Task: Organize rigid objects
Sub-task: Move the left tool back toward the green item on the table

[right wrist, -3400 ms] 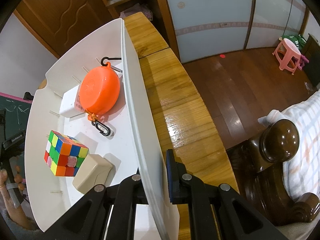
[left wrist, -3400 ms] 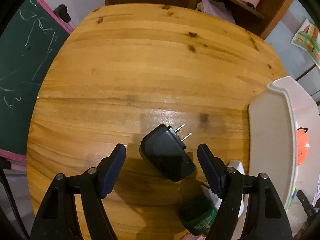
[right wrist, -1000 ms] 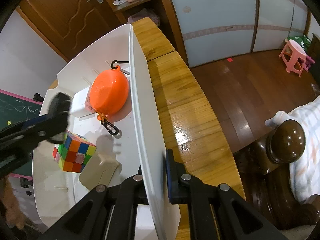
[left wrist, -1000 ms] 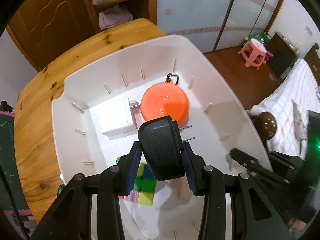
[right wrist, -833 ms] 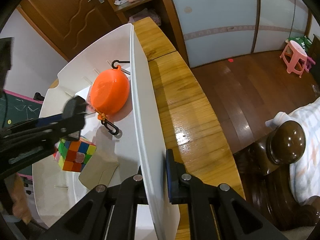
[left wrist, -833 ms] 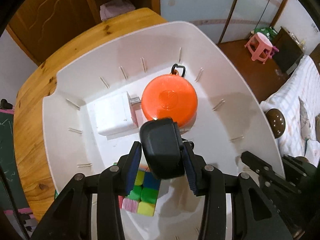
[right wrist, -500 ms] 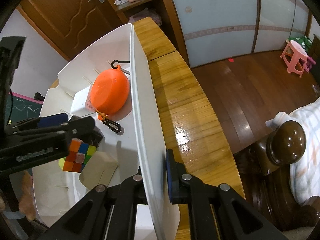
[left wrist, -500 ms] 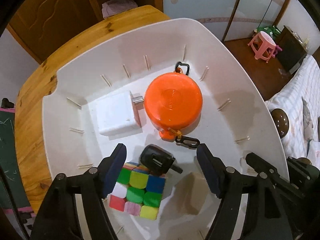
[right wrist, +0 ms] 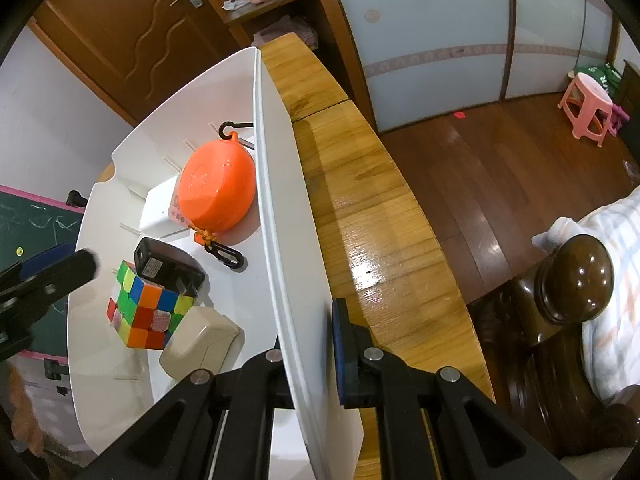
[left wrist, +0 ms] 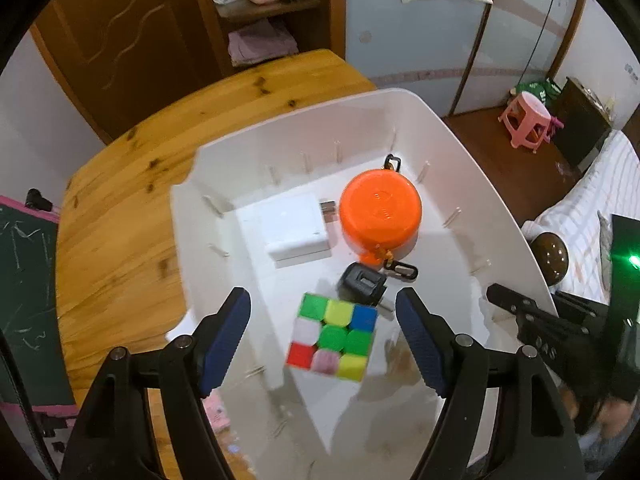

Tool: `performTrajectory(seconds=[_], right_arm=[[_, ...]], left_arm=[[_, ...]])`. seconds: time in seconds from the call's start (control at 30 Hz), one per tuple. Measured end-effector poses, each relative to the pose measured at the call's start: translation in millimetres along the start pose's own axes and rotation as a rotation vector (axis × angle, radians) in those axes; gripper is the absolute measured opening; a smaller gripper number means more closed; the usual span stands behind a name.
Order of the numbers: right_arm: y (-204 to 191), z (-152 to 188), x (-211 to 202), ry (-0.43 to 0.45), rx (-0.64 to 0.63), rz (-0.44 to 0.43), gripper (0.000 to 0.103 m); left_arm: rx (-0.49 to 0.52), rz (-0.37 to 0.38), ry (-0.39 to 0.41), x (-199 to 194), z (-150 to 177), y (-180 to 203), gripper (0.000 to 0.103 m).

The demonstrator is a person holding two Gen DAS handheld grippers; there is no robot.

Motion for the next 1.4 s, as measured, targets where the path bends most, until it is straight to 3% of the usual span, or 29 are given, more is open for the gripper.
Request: performTrajectory(seconds=[0.47,0.87,1.0,1.2,1.4], right_arm=[[5,-1,2,-0.019,0.038,-0.038,0.010],[5,-1,2,-0.014,0.033,-0.032,0.010],[5,-1,2,-0.017,0.030,-0.028,0.010],[3,-2,4,-0.022,0.033,-0.015,0.010],[3,-3,4,-0.025,0.034,-0.009,0.010]], left_arm=[[-0.134,-0.121,0.084,-58,52,-70,0.079],[-0.241,-0.201,0.104,-77,91,-125,0.080],[-0.205,-0.207,0.111,-73,102,-130,0.088],[-0.093,-0.213,0.092,-49,117,-126,0.088],[0.082,-0.163,0.074,-13,127,-115,0.088]])
Point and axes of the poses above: each gripper's, at about its wrist camera, not at the fingertips, and x roughly the way its jaws point, y to its right, z to its underside, the point moved 3 cm from there along x, roughly the way its jaws point, and after that the axes turned 10 degrees about x, right-handed, at the moved point
